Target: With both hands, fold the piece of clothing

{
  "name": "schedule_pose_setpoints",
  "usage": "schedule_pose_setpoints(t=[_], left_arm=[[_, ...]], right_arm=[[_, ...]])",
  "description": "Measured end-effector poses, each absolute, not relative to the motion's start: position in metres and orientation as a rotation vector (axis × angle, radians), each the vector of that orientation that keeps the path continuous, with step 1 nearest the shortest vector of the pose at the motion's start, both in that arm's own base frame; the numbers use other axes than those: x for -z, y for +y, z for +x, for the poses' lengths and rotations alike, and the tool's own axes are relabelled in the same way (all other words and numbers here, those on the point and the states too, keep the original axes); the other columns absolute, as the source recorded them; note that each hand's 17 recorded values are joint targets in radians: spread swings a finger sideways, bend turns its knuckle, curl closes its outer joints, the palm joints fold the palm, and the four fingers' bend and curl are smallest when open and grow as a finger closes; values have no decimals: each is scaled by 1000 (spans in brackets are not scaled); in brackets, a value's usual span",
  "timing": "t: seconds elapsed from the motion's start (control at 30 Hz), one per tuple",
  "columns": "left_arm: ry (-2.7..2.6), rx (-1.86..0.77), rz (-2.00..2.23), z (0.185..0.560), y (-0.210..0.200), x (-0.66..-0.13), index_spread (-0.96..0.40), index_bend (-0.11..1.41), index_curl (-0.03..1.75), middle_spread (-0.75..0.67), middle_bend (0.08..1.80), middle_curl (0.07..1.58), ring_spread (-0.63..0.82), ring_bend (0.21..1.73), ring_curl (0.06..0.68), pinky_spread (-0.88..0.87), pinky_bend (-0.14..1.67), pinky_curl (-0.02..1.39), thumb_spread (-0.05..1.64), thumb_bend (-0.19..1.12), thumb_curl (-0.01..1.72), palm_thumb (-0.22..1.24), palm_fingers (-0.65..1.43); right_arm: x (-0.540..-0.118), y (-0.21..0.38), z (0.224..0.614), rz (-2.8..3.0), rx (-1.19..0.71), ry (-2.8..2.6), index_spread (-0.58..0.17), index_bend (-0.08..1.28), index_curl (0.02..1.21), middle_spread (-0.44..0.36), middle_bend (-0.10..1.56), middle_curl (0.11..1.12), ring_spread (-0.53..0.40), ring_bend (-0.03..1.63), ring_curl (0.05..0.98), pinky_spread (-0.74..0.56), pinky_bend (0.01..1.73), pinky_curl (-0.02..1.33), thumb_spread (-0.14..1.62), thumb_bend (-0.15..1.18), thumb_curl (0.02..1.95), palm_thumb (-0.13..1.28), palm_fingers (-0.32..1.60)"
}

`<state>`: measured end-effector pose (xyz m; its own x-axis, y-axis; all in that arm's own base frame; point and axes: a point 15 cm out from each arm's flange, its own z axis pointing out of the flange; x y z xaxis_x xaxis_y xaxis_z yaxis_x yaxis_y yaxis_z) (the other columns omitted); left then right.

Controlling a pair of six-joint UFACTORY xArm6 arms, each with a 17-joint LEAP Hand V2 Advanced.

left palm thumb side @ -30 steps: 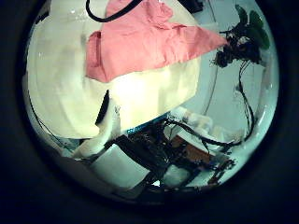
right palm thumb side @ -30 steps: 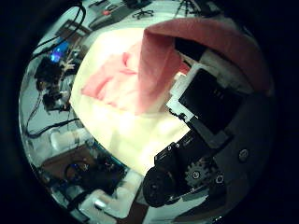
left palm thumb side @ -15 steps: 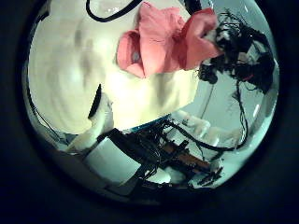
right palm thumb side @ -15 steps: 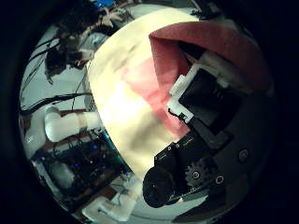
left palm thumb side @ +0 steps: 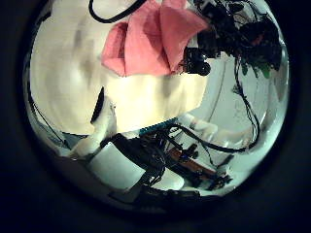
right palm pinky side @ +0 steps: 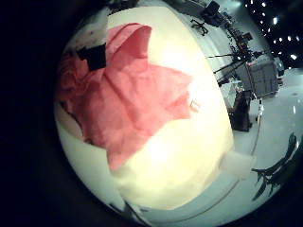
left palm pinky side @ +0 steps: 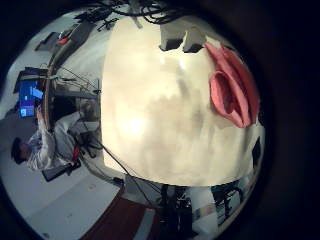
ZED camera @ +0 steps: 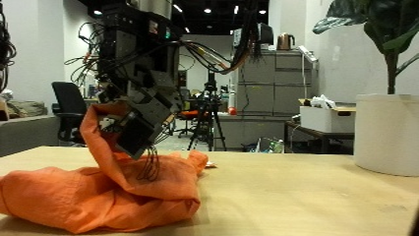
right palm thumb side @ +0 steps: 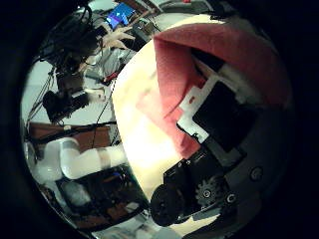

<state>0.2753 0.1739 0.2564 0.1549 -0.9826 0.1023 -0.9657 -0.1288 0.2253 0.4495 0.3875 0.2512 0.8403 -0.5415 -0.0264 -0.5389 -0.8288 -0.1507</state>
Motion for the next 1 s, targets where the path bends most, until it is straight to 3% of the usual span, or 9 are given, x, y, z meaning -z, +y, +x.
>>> schedule_pose_setpoints(t=[0.03, 0.07, 0.2, 0.37, 0.57, 0.8, 0.93, 1.0], left_arm=[[-1895, 103, 2195, 275, 174, -257, 182, 168, 310, 344, 187, 297, 510, 511, 210, 454, 345, 315, 1102, -20, 415, 685, 25], [-1899, 102, 2196, 274, 173, -258, 182, 168, 310, 344, 187, 297, 510, 510, 210, 454, 345, 315, 1102, -20, 416, 684, 26], [-1904, 99, 2201, 273, 172, -262, 183, 169, 310, 344, 186, 297, 510, 510, 210, 454, 344, 315, 1103, -19, 419, 683, 27], [-1919, 95, 2203, 269, 166, -271, 183, 170, 313, 344, 186, 295, 510, 508, 209, 454, 342, 315, 1103, -19, 423, 682, 28], [-1952, 92, 2209, 264, 152, -289, 183, 168, 313, 343, 187, 298, 510, 506, 208, 454, 340, 315, 1103, -19, 425, 681, 30], [-2004, 91, 2208, 254, 115, -319, 183, 166, 312, 343, 189, 300, 507, 509, 210, 454, 337, 314, 1097, -22, 425, 675, 34], [-2035, 98, 2184, 249, 89, -329, 182, 167, 311, 342, 189, 301, 508, 508, 209, 453, 337, 314, 1093, -21, 427, 668, 40], [-2055, 108, 2170, 245, 64, -335, 182, 167, 311, 342, 188, 302, 508, 508, 209, 453, 337, 314, 1091, -23, 426, 661, 40]], right_arm=[[-251, 381, 453, -2865, 26, 860, -307, 645, 672, -158, 1122, 634, -274, 1263, 557, -509, 1119, 684, 1142, -15, 777, 889, 560], [-252, 377, 455, -2863, 27, 864, -313, 531, 631, -153, 1014, 603, -269, 1248, 549, -456, 1097, 685, 1140, -18, 766, 883, 279], [-258, 360, 457, -2861, 28, 867, -361, 336, 502, -89, 715, 492, -193, 1103, 480, -239, 1086, 659, 1117, -34, 723, 831, -80], [-305, 340, 462, -2771, 44, 842, -413, 206, 400, 4, 438, 378, 15, 894, 367, 95, 1064, 599, 1086, -29, 677, 790, -106], [-379, 287, 466, -2658, 100, 919, -416, 193, 362, 35, 342, 341, 133, 780, 304, 328, 932, 514, 1057, -20, 640, 790, -15], [-410, 212, 411, -2734, -46, 1077, -381, 207, 369, 53, 342, 339, 184, 646, 253, 406, 706, 407, 1019, -20, 617, 832, -15], [-434, 150, 388, -2700, -57, 1232, -366, 190, 364, 59, 313, 332, 200, 569, 229, 407, 626, 364, 1035, -36, 585, 772, -1], [-423, 126, 371, -2700, -102, 1305, -362, 183, 358, 60, 296, 328, 205, 552, 223, 405, 597, 348, 1051, -40, 563, 727, 9]])
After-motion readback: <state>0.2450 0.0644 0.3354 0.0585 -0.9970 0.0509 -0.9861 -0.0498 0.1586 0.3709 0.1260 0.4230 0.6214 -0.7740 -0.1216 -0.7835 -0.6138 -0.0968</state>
